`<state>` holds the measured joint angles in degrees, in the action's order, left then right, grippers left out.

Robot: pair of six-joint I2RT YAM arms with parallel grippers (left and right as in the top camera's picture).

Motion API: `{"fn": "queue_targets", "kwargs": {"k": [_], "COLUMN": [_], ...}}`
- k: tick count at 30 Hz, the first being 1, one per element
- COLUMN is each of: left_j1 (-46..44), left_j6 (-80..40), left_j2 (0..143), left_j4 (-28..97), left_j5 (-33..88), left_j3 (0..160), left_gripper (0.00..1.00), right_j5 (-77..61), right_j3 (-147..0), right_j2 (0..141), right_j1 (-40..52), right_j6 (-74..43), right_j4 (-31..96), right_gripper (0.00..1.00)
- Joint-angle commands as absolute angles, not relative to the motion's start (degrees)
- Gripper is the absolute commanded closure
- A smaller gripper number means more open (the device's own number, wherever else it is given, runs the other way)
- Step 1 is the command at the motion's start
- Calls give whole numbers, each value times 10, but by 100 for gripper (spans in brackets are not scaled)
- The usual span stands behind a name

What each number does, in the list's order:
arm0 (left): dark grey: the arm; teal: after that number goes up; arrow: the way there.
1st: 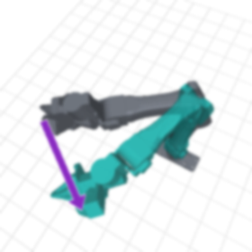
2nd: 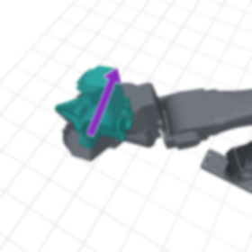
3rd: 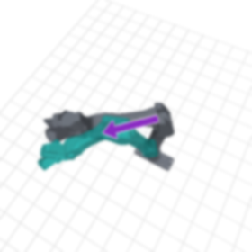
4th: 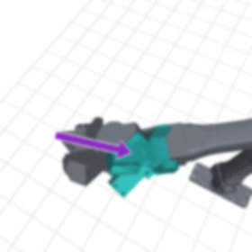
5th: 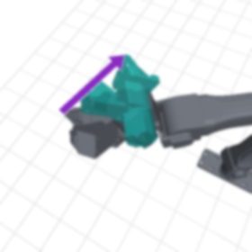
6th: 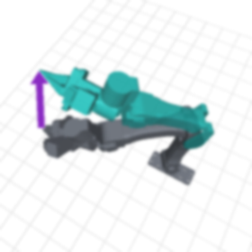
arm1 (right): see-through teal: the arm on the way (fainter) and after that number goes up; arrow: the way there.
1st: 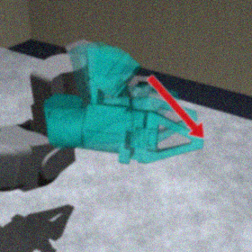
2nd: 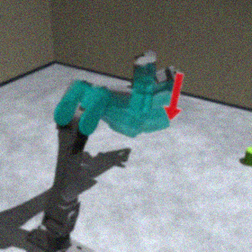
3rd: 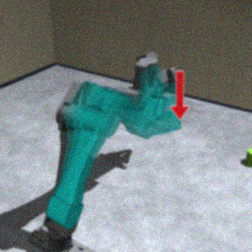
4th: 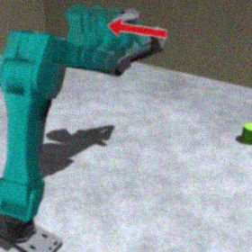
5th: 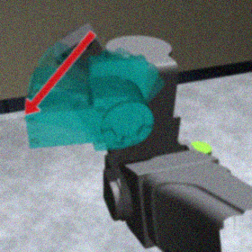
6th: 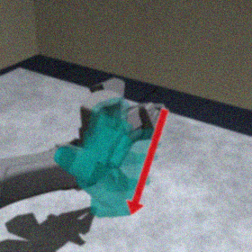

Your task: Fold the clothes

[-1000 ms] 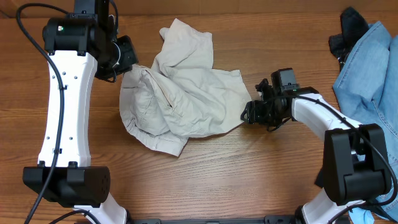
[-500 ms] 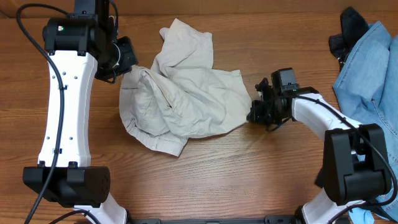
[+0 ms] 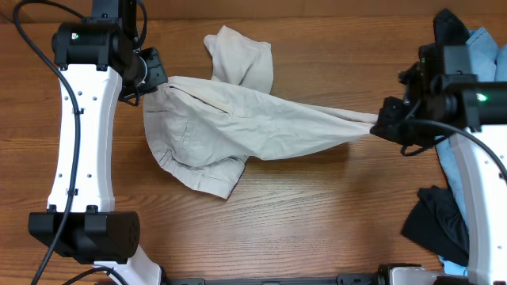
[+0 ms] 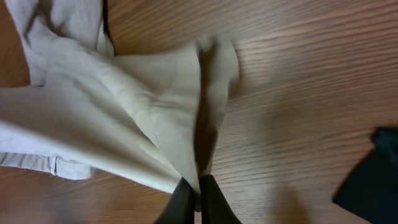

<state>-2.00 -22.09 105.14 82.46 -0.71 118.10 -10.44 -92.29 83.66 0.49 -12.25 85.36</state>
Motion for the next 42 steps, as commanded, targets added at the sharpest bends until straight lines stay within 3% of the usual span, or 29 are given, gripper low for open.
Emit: {"fn": "queue_targets", "kwargs": {"k": [1, 10, 24, 27, 31, 33, 37, 42], "left_j1": [-17, -17, -17, -18, -19, -19, -19, -19], "left_j6": [-210, -210, -210, -210, -210, -210, -210, -210], "left_j2": [1041, 1041, 1041, 1041, 1041, 1041, 1041, 1041], "left_j4": [821, 827, 831, 831, 831, 831, 830, 830], "left_j5": [-30, -29, -29, -30, -30, -30, -30, -30], "left_j3": [1195, 1195, 1194, 1194, 1194, 1194, 1194, 1194], "left_gripper": [96, 96, 96, 96, 96, 96, 96, 96], "right_j5": [-65, -63, -55, -56, -56, -56, -58, -94], "right_j3": [-914, -884, -880, -880, -880, -880, -880, -879], "right_j2": [866, 949, 1148, 1177, 1190, 1190, 1190, 1190], "right_j1": [5, 32, 36, 36, 36, 36, 34, 34], "right_j6": [-133, -118, -109, -109, -90, -85, -79, -27], "right_j4": [857, 815, 599, 573, 548, 541, 554, 626], "right_gripper": [96, 96, 96, 89, 59, 49, 57, 58]}}
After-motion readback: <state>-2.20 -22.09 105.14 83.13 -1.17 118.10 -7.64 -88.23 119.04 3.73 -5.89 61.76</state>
